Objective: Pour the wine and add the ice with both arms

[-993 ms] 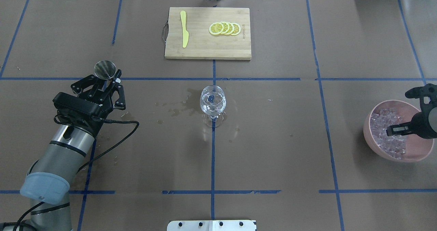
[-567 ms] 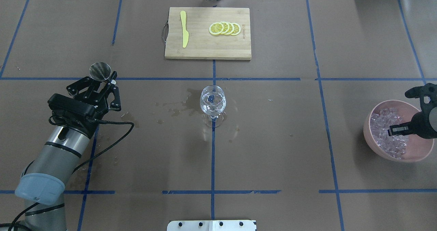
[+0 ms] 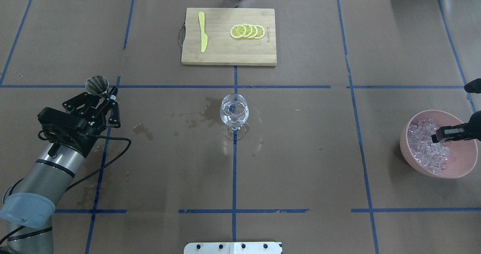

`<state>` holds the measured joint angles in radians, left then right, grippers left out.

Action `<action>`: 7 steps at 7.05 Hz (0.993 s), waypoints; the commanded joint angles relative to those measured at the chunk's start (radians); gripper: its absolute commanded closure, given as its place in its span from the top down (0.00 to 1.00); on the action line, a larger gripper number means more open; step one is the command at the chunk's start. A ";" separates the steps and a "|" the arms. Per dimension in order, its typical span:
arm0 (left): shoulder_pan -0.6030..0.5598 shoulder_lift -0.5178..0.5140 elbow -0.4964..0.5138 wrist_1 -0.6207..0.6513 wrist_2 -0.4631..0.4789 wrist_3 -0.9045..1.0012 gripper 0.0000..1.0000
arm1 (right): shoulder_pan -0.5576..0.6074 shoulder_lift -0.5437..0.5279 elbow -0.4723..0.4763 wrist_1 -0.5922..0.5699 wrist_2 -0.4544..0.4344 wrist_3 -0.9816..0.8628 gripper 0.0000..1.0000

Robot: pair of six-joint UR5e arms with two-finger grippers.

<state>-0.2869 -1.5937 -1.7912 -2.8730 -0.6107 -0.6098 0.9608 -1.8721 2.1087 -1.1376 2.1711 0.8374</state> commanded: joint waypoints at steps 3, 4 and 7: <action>0.002 0.146 0.004 0.015 -0.104 -0.311 0.00 | 0.084 0.069 0.096 -0.122 0.099 0.002 0.00; 0.003 0.144 0.028 0.032 -0.107 -0.409 0.00 | 0.082 0.079 0.096 -0.122 0.096 0.008 0.00; 0.008 0.144 0.104 0.096 -0.003 -0.531 0.00 | 0.076 0.187 0.108 -0.210 0.087 0.026 0.00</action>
<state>-0.2811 -1.4501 -1.7124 -2.8045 -0.6683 -1.1056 1.0367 -1.7459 2.2091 -1.2904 2.2595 0.8529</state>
